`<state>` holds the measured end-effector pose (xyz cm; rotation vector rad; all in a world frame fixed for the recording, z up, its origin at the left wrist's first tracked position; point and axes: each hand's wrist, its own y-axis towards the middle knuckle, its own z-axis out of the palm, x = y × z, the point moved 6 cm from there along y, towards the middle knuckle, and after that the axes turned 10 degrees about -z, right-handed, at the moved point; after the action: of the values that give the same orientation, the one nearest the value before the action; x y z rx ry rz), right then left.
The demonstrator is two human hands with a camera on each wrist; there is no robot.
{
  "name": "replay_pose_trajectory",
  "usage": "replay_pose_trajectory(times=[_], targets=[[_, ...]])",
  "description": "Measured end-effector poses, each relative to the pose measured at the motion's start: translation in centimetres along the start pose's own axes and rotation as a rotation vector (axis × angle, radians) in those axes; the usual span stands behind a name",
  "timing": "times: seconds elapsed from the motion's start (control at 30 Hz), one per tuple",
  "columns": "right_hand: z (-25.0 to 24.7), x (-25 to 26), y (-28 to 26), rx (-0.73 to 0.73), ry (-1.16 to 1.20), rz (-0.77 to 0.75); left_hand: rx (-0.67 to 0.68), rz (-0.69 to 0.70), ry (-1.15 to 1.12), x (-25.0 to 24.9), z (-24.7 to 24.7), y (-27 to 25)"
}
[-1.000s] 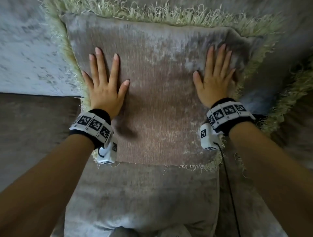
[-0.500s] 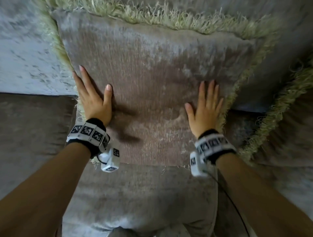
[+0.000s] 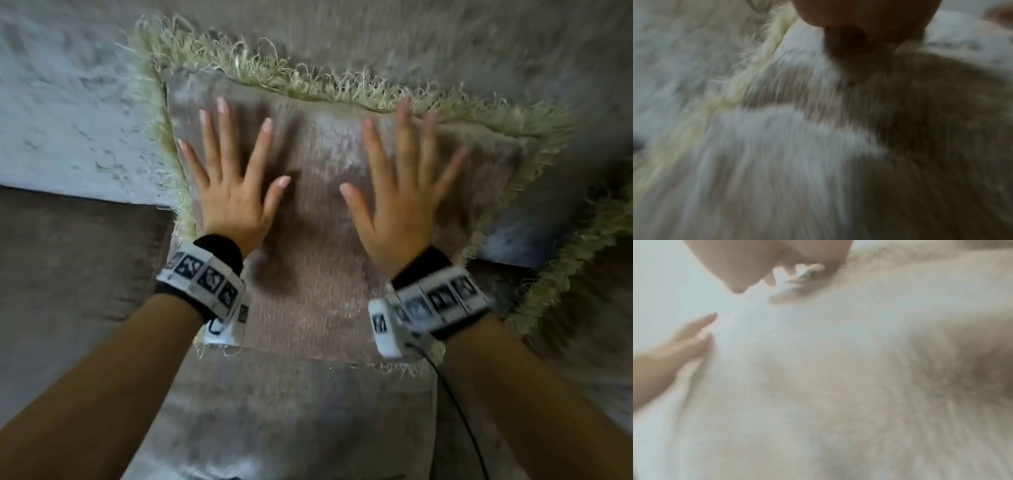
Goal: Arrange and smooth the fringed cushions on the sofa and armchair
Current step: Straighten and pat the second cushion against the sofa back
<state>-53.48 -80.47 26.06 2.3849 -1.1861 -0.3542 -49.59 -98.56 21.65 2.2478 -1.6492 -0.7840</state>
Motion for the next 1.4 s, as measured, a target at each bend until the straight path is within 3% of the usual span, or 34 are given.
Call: replay_pose_trajectory(times=[0.07,0.1,0.17,0.23,0.3,0.4,0.43,0.47,0.53,0.57,0.6,0.67,0.73,0.8,0.83,0.87,0.9,0.97,1.03,1.1,1.2,1.23,1.27,1.3,1.37,1.4], targets=[[-1.6,-0.6,-1.3,-0.113,0.016,0.031,-0.1,0.125,-0.011,-1.1,-1.0,-0.2],[-0.3,-1.2,-1.5,-0.056,-0.005,0.025,-0.057,0.117,0.022,-1.3,-0.3,0.2],[4.8,-1.5,-1.3,0.294,-0.019,-0.002,0.216,0.021,0.148,-1.4,2.7,0.4],[7.3,-1.6,-1.2,0.458,-0.024,0.033,0.392,-0.065,0.216,-0.8,4.6,0.3],[5.1,-1.5,-0.1,0.293,0.037,0.088,0.332,-0.073,0.147,-0.7,3.4,1.0],[-1.2,-2.0,-0.6,-0.102,0.04,0.151,0.034,0.03,0.04,-0.5,0.0,0.2],[-1.2,-2.2,-1.2,-0.104,0.027,0.143,0.005,0.047,0.038,-0.4,-0.1,-0.4],[0.2,-2.0,-1.5,0.007,0.008,0.122,0.051,0.045,0.066,-0.3,0.7,-0.7],[5.2,-1.2,-2.0,0.402,0.04,0.06,0.354,-0.026,0.156,-0.4,3.6,-1.1],[6.8,-1.3,-2.2,0.506,0.066,0.061,0.473,-0.068,0.166,-0.2,4.5,-1.0],[7.4,-1.5,-1.8,0.531,0.071,0.079,0.507,-0.094,0.155,-0.1,4.7,-0.6],[5.3,-1.7,-0.6,0.383,0.187,0.146,0.434,-0.099,0.086,-0.2,3.3,0.0],[0.5,-1.7,-0.4,0.058,0.262,0.162,0.242,-0.047,0.0,-0.4,0.6,-0.4],[-3.1,-1.3,-1.8,-0.197,0.127,0.116,0.025,0.042,-0.026,-0.3,-1.6,-1.7],[-2.9,-1.0,-3.0,-0.221,0.04,0.098,-0.04,0.067,-0.012,-0.1,-1.8,-2.6],[-1.6,-0.9,-3.9,-0.137,-0.014,0.082,-0.052,0.065,0.007,0.2,-1.2,-3.3],[0.9,-0.8,-4.6,0.043,-0.035,0.067,0.018,0.036,0.031,0.6,0.1,-3.7],[7.5,-0.7,-6.4,0.459,-0.021,0.053,0.342,-0.057,0.127,1.2,4.2,-4.9],[10.0,-0.6,-6.4,0.56,-0.001,0.051,0.502,-0.148,0.169,1.8,6.5,-5.6],[7.1,-0.6,-5.4,0.364,0.073,0.07,0.435,-0.185,0.088,1.6,5.6,-5.2],[-1.0,-1.6,-7.9,-0.139,0.138,0.14,0.096,-0.128,-0.068,1.9,1.1,-6.3],[-1.7,-1.5,-10.0,-0.209,0.115,0.133,0.039,-0.073,-0.072,1.9,0.5,-7.7],[-0.7,-0.9,-11.3,-0.154,0.073,0.096,0.029,-0.019,-0.032,1.9,1.0,-9.2],[2.0,-0.2,-12.2,0.022,0.027,0.04,0.097,0.017,0.029,1.9,2.4,-10.2],[9.3,0.5,-12.8,0.453,0.054,-0.012,0.421,-0.01,0.122,2.0,6.6,-11.0],[11.7,0.3,-12.6,0.599,0.064,0.006,0.552,-0.053,0.154,2.1,8.2,-10.9]])
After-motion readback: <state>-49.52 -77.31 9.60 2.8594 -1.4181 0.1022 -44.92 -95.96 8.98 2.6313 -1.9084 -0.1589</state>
